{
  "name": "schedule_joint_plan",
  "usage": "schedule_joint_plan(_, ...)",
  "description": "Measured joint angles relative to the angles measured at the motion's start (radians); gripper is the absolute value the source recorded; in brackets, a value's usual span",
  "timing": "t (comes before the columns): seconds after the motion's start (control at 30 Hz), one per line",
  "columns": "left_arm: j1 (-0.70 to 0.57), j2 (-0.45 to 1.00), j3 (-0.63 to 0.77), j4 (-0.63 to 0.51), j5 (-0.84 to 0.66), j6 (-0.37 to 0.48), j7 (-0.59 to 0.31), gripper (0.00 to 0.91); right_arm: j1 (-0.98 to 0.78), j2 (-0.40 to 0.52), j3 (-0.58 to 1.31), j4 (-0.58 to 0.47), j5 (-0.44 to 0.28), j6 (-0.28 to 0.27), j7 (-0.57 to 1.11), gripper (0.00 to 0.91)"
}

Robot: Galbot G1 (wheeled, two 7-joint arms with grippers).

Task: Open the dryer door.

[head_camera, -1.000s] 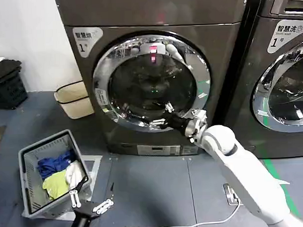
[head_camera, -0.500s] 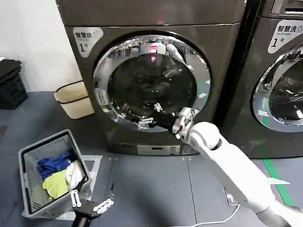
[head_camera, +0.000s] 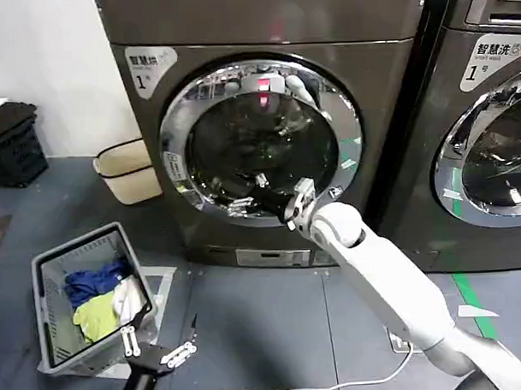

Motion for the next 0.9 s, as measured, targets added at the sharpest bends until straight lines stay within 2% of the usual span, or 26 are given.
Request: schedule_joint_plan(0.9,0.0,-0.004,0.005,-0.003,0.002,0.004,0.001,0.907,0.089,0.134,-0.063,-0.133,-0.024,-0.004,0.029,0.907)
